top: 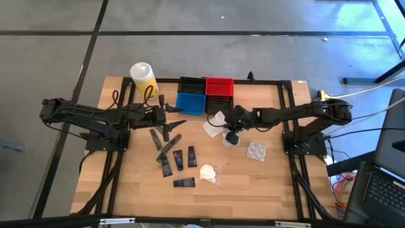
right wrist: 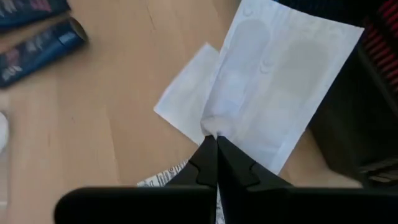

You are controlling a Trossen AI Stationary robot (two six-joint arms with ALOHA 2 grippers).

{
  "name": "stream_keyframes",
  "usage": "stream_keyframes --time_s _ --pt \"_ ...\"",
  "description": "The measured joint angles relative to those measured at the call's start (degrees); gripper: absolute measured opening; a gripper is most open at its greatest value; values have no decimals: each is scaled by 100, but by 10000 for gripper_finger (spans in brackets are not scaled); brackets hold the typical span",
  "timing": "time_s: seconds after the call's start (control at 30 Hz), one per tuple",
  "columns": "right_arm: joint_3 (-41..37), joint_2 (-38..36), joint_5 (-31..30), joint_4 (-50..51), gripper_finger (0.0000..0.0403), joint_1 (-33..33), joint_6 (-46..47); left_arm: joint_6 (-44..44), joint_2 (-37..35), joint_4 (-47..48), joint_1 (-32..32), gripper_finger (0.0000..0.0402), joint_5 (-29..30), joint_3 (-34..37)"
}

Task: Pick & Place Travel size toiletries
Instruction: Put the bandage pack into the bottom black bin

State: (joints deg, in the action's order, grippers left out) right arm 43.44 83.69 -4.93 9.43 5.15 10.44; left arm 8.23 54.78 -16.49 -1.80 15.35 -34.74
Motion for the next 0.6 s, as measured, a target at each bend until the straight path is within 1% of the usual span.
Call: stream_keyframes --time_s 0.33,0.5,0.6 --pt "2 -493 -17 1 0 336 -559 0 0 -1 -1 196 0 0" --pt "9 -541 -17 0 0 610 -956 0 0 1 0 196 0 0" --pt "162 -536 -17 202 0 795 -1184 0 0 1 -1 196 -1 0"
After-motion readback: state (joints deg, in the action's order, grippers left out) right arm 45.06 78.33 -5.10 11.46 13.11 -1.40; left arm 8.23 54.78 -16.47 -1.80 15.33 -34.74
